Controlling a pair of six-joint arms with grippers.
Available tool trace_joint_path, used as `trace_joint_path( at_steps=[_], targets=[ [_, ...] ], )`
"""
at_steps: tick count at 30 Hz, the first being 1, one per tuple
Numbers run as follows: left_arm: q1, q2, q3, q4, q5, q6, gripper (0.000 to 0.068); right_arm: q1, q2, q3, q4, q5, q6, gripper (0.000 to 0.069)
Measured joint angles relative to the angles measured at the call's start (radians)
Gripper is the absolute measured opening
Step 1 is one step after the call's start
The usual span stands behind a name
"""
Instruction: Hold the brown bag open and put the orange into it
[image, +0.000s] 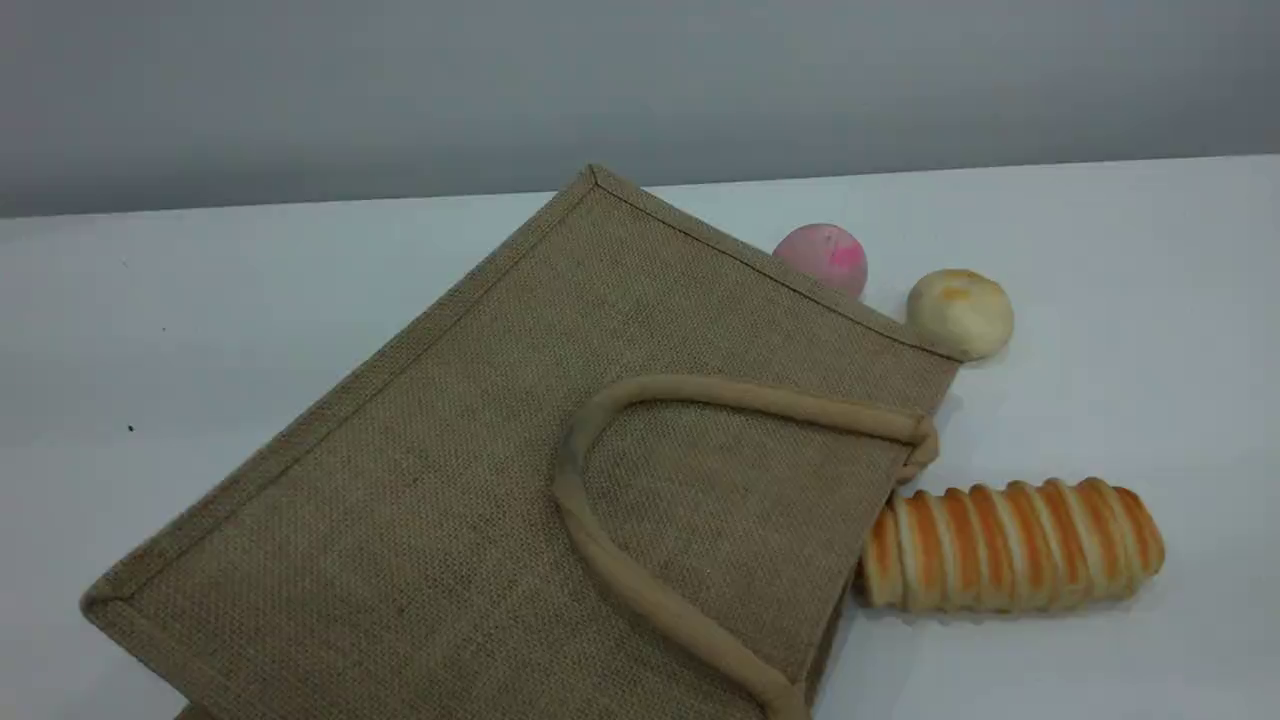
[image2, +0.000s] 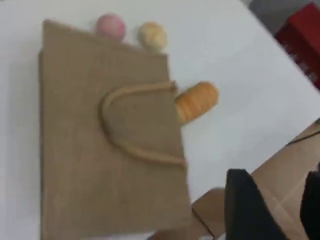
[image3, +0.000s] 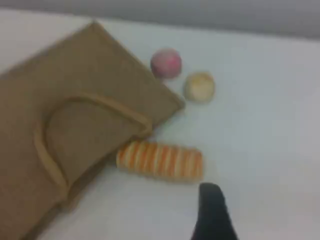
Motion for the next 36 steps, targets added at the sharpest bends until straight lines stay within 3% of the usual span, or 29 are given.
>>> trace_joint_path(
  at_steps=[3,10,17,22,36],
  targets=[
    [0.000,-0.070,0.089,0.018,-0.001,-0.030,0.0269,0.000,-0.026,0.062,0.017,-0.044,0.006,0.0405],
    [0.001,-0.246,0.266,0.030,-0.003,-0.033,0.0269,0.000,-0.035,0.069,0.021,-0.058,0.005,0.0405],
    [0.001,-0.433,0.448,0.143,-0.003,-0.032,0.0269,0.000,-0.035,0.070,0.021,-0.056,0.005,0.0405],
    [0.001,-0.544,0.569,0.249,-0.069,-0.032,0.0269,0.000,-0.035,0.070,0.021,-0.055,0.005,0.0405],
    [0.001,-0.687,0.774,0.246,-0.136,-0.025,0.0239,0.000,-0.035,0.070,0.021,-0.053,0.003,0.0405]
  ],
)
